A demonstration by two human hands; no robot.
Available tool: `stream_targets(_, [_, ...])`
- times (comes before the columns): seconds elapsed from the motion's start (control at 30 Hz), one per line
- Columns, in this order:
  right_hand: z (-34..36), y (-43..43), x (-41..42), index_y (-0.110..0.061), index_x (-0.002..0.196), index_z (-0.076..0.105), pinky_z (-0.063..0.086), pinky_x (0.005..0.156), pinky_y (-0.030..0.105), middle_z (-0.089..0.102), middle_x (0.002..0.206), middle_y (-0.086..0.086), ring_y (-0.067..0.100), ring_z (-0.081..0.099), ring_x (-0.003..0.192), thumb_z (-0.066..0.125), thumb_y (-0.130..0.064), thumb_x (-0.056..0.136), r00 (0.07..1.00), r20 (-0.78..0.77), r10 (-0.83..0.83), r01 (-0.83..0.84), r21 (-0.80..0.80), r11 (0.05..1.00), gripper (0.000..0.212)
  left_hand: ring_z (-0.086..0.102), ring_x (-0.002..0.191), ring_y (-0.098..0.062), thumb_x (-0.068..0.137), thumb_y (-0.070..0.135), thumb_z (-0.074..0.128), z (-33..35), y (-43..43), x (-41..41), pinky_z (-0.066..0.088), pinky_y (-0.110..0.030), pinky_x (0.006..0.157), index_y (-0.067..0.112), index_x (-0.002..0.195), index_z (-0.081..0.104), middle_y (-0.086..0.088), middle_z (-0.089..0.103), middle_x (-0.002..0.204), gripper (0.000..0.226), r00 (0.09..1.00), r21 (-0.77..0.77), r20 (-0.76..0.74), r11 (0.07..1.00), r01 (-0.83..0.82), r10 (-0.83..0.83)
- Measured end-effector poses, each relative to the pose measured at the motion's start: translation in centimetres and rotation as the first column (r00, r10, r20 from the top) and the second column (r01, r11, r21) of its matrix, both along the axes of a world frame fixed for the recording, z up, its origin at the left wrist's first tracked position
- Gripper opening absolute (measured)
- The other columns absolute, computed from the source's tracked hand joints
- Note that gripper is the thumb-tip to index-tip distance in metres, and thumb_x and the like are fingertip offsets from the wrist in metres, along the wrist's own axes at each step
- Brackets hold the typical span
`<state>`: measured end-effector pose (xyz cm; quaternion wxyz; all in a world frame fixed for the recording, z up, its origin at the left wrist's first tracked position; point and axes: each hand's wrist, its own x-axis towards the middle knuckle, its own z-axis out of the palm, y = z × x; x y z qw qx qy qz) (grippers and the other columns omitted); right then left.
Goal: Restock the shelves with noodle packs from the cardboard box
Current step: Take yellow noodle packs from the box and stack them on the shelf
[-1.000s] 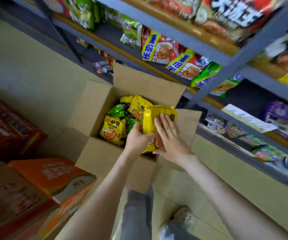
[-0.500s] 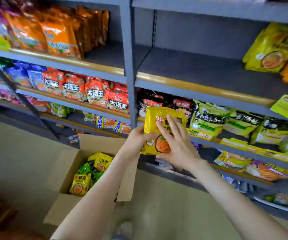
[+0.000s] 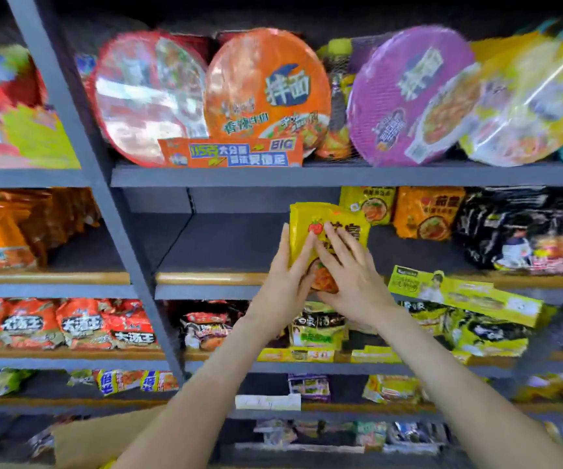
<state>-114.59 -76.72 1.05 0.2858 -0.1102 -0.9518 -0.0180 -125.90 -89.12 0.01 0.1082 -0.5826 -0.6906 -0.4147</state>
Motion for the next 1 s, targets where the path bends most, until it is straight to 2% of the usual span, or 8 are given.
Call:
stream_targets(0.1, [0.8, 3.0, -0.1, -0.034, 0.15, -0.013, 0.028, 0.108, 0.06, -0.013, 0.158, -0.011, 0.018, -0.003, 0.145, 0.054, -0.055, 0.08, 0.999, 0.052, -0.018, 0.021, -0.054, 0.998, 0.099, 0.012, 0.147, -0.028, 0.097, 0.017, 0.052, 0.5, 2.6, -1.4, 0.035, -0.04, 0.11, 0.022, 0.153, 0.004, -0.003, -0.021, 0.157, 0.073, 0.995, -0.087, -0.021, 0.992, 0.093, -0.095])
stream_targets(0.2, [1.1, 6.2, -0.5, -0.035, 0.145, -0.018, 0.025, 0.109, 0.06, -0.021, 0.152, -0.02, 0.01, -0.013, 0.144, 0.058, -0.055, 0.079, 0.995, 0.084, -0.052, 0.061, -0.107, 0.992, 0.103, -0.001, 0.147, -0.016, 0.096, 0.025, 0.055, 0.7, 5.8, -2.9, 0.032, -0.03, 0.112, 0.024, 0.153, -0.003, 0.005, -0.03, 0.154, 0.081, 0.985, -0.158, -0.019, 0.973, 0.167, -0.172])
stream_targets(0.33, [1.4, 10.4, -1.3, -0.031, 0.148, -0.012, 0.02, 0.115, 0.052, -0.017, 0.153, -0.018, 0.009, -0.015, 0.143, 0.068, -0.057, 0.075, 0.989, 0.133, -0.063, 0.078, -0.111, 0.991, 0.112, -0.001, 0.142, -0.009, 0.092, 0.024, 0.061, 0.9, 9.6, -4.1, 0.032, -0.027, 0.109, 0.025, 0.15, -0.005, 0.005, -0.027, 0.153, 0.088, 0.981, -0.184, -0.038, 0.966, 0.179, -0.189])
stream_targets(0.57, [1.0, 17.9, -4.1, -0.027, 0.151, -0.007, 0.019, 0.115, 0.053, -0.012, 0.157, -0.014, 0.008, -0.014, 0.143, 0.074, -0.056, 0.07, 0.988, 0.137, -0.076, 0.085, -0.061, 0.995, 0.118, 0.025, 0.142, -0.03, 0.093, 0.029, 0.06, 0.4, 17.2, -6.1, 0.036, -0.032, 0.108, 0.024, 0.151, -0.008, -0.008, -0.022, 0.157, 0.089, 0.991, -0.264, -0.128, 0.964, 0.014, -0.049])
stream_targets(0.73, [-1.7, 21.9, -4.6, -0.025, 0.151, -0.013, 0.014, 0.117, 0.05, -0.019, 0.157, -0.011, 0.011, -0.018, 0.143, 0.07, -0.056, 0.074, 0.963, 0.209, -0.169, 0.173, -0.001, 0.985, 0.117, 0.019, 0.143, -0.036, 0.093, 0.028, 0.059, -1.8, 22.4, -6.4, 0.034, -0.04, 0.111, 0.025, 0.15, -0.015, -0.014, -0.026, 0.155, 0.093, 0.987, -0.378, -0.156, 0.926, -0.014, -0.049])
stream_targets(0.87, [-2.6, 23.7, -5.3, -0.021, 0.149, -0.019, 0.013, 0.114, 0.058, -0.022, 0.157, -0.005, 0.016, -0.02, 0.143, 0.069, -0.055, 0.075, 0.953, 0.224, -0.203, 0.195, 0.055, 0.979, 0.12, 0.017, 0.142, -0.042, 0.094, 0.03, 0.058, -2.2, 24.6, -6.8, 0.032, -0.046, 0.111, 0.025, 0.148, -0.02, -0.017, -0.028, 0.153, 0.095, 0.978, -0.428, -0.2, 0.903, -0.031, -0.061])
stream_targets(0.93, [-2.5, 24.4, -5.5, -0.018, 0.149, -0.018, 0.008, 0.114, 0.061, -0.023, 0.157, -0.003, 0.018, -0.022, 0.143, 0.067, -0.056, 0.077, 0.942, 0.244, -0.23, 0.209, 0.111, 0.972, 0.118, 0.017, 0.143, -0.041, 0.093, 0.038, 0.058, -1.7, 25.2, -6.9, 0.03, -0.046, 0.113, 0.02, 0.15, -0.019, -0.018, -0.027, 0.154, 0.097, 0.956, -0.449, -0.294, 0.885, -0.122, -0.017])
stream_targets(1.0, [-2.5, 25.3, -5.5, -0.018, 0.151, -0.012, -0.001, 0.112, 0.061, -0.019, 0.158, 0.0, 0.021, -0.022, 0.144, 0.063, -0.058, 0.079, 0.931, 0.245, -0.27, 0.221, 0.21, 0.952, 0.112, 0.003, 0.146, -0.036, 0.088, 0.056, 0.055, -1.3, 25.7, -6.9, 0.018, -0.05, 0.117, 0.018, 0.149, -0.019, -0.016, -0.028, 0.154, 0.103, 0.856, -0.393, -0.504, 0.853, -0.344, 0.113])
